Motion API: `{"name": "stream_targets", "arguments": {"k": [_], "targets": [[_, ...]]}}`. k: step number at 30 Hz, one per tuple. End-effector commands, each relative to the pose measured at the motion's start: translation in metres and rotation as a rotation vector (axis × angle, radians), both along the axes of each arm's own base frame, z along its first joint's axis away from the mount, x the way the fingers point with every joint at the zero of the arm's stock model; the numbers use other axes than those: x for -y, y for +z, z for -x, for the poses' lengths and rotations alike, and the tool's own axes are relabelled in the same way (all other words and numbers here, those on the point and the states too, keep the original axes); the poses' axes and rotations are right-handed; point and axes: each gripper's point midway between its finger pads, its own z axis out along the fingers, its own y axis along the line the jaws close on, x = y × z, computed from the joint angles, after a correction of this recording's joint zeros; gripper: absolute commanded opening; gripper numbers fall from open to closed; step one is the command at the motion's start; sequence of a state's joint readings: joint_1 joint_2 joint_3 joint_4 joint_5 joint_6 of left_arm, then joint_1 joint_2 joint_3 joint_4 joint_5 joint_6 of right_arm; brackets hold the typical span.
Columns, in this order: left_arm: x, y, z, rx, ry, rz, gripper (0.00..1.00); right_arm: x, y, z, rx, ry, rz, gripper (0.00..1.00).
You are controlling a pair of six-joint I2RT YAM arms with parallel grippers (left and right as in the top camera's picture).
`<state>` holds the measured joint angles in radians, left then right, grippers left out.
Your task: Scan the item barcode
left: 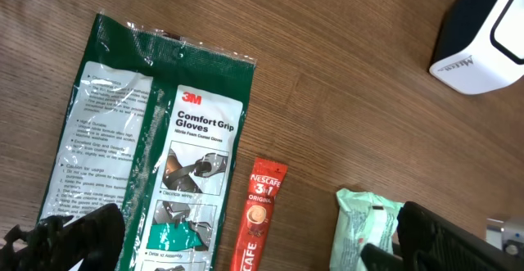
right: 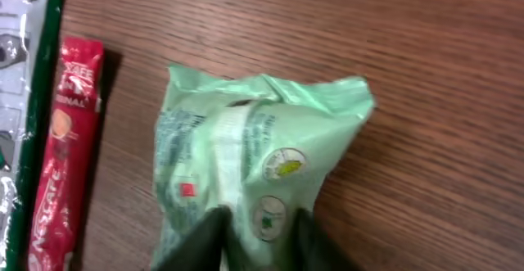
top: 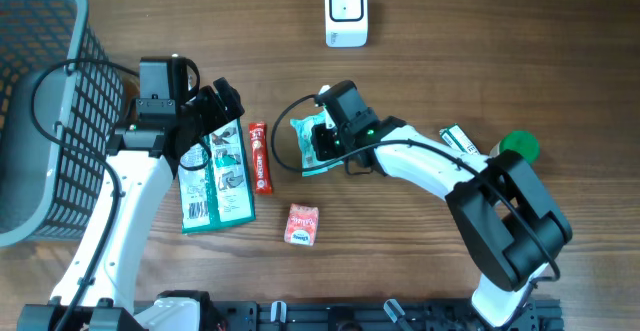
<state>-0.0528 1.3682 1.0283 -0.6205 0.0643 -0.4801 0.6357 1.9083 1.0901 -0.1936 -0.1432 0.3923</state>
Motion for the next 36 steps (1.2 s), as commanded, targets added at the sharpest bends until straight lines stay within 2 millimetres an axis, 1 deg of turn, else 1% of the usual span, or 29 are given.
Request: {"name": "stream_targets", "arguments": {"k": [1, 3, 4, 5, 6, 7, 8, 9, 10, 11, 12, 13, 14, 18, 19, 21, 24, 26, 28, 29, 31, 33, 35, 36], "targets": [[-0.002, 0.011, -0.004, 0.032, 0.003, -0.012, 1.0, 0.003, 0.016, -0.011, 0.032, -0.023, -0.01, 0.2], [-0.002, 0.011, -0.004, 0.032, 0.003, -0.012, 1.0, 0.002, 0.039, -0.016, 0.07, -0.027, -0.034, 0.31], [-0.002, 0.011, -0.004, 0.032, 0.003, -0.012, 1.0, 0.0, 0.057, -0.018, 0.101, -0.026, -0.057, 0.41], [-0.002, 0.011, -0.004, 0.032, 0.003, -0.012, 1.0, -0.001, 0.072, -0.02, 0.126, -0.026, -0.078, 0.46], [-0.002, 0.011, -0.004, 0.032, 0.003, -0.012, 1.0, -0.002, 0.085, -0.021, 0.148, -0.025, -0.095, 0.47], [-0.002, 0.011, -0.004, 0.032, 0.003, -0.011, 1.0, -0.004, 0.104, -0.02, 0.18, -0.021, -0.126, 0.47], [-0.002, 0.011, -0.004, 0.032, 0.003, -0.012, 1.0, -0.006, 0.115, -0.018, 0.191, -0.011, -0.149, 0.47], [-0.002, 0.011, -0.004, 0.032, 0.003, -0.011, 1.0, -0.007, 0.12, -0.016, 0.191, -0.002, -0.166, 0.42], [-0.002, 0.011, -0.004, 0.032, 0.003, -0.012, 1.0, -0.01, 0.124, -0.013, 0.184, 0.012, -0.184, 0.36], [-0.002, 0.011, -0.004, 0.032, 0.003, -0.011, 1.0, -0.015, 0.124, -0.007, 0.156, 0.031, -0.213, 0.28], [-0.002, 0.011, -0.004, 0.032, 0.003, -0.011, 1.0, -0.018, 0.122, -0.002, 0.117, 0.034, -0.236, 0.25], [-0.002, 0.011, -0.004, 0.032, 0.003, -0.012, 1.0, -0.02, 0.115, 0.003, 0.076, 0.033, -0.249, 0.23], [-0.002, 0.011, -0.004, 0.032, 0.003, -0.012, 1.0, -0.021, 0.108, 0.008, 0.04, 0.032, -0.258, 0.16], [-0.002, 0.011, -0.004, 0.032, 0.003, -0.011, 1.0, -0.018, 0.064, 0.018, -0.092, -0.015, -0.23, 0.04], [-0.002, 0.011, -0.004, 0.032, 0.003, -0.011, 1.0, -0.017, 0.049, 0.021, -0.128, -0.025, -0.212, 0.04], [-0.002, 0.011, -0.004, 0.032, 0.003, -0.011, 1.0, -0.015, 0.025, 0.025, -0.185, -0.041, -0.184, 0.04], [-0.002, 0.011, -0.004, 0.032, 0.003, -0.011, 1.0, -0.01, -0.006, 0.03, -0.27, -0.102, -0.149, 0.04], [-0.002, 0.011, -0.004, 0.032, 0.003, -0.012, 1.0, -0.009, -0.02, 0.032, -0.315, -0.146, -0.144, 0.04], [-0.002, 0.011, -0.004, 0.032, 0.003, -0.012, 1.0, -0.011, -0.016, 0.03, -0.305, -0.137, -0.155, 0.04], [-0.002, 0.011, -0.004, 0.032, 0.003, -0.011, 1.0, -0.016, -0.007, 0.028, -0.292, -0.107, -0.177, 0.04], [-0.002, 0.011, -0.004, 0.032, 0.003, -0.011, 1.0, -0.03, 0.019, 0.025, -0.245, -0.013, -0.233, 0.06], [-0.002, 0.011, -0.004, 0.032, 0.003, -0.011, 1.0, -0.039, 0.047, 0.02, -0.198, 0.032, -0.284, 0.06], [-0.002, 0.011, -0.004, 0.032, 0.003, -0.011, 1.0, -0.042, 0.068, 0.018, -0.163, 0.044, -0.315, 0.06], [-0.002, 0.011, -0.004, 0.032, 0.003, -0.011, 1.0, -0.042, 0.073, 0.019, -0.156, 0.045, -0.32, 0.06]]}}
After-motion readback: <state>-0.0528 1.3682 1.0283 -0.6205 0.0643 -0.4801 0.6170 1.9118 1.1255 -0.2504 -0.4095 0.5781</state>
